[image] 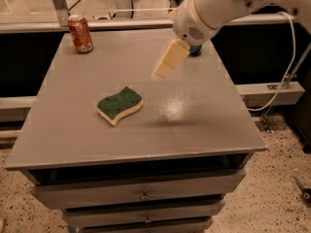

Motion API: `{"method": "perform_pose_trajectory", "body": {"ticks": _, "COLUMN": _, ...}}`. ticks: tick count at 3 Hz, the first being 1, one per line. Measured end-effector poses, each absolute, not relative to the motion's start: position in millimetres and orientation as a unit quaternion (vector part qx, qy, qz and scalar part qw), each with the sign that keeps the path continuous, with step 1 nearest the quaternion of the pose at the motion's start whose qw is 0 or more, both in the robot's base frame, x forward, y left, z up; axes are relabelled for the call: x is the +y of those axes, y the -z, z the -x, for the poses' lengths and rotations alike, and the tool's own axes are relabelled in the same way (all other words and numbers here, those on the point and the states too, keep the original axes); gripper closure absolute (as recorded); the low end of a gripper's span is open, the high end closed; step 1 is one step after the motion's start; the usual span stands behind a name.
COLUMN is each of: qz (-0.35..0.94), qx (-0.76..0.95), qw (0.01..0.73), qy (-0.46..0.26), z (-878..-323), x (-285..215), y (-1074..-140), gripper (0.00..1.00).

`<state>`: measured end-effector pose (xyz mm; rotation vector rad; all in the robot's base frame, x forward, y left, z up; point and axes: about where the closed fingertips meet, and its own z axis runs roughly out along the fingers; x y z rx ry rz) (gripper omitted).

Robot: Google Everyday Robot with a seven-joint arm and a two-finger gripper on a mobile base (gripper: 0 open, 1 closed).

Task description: Move coke can near pepsi can

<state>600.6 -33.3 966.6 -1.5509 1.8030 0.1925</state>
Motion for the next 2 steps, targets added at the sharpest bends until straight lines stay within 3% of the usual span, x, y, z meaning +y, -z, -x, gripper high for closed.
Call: {"method": "perform_pose_trajectory", "body": {"ticks": 2, "qz": 0.557, "qx": 0.672, "qw": 0.464, "qy": -0.151, "z": -708, "x": 90, "y": -941, "gripper": 0.0}}
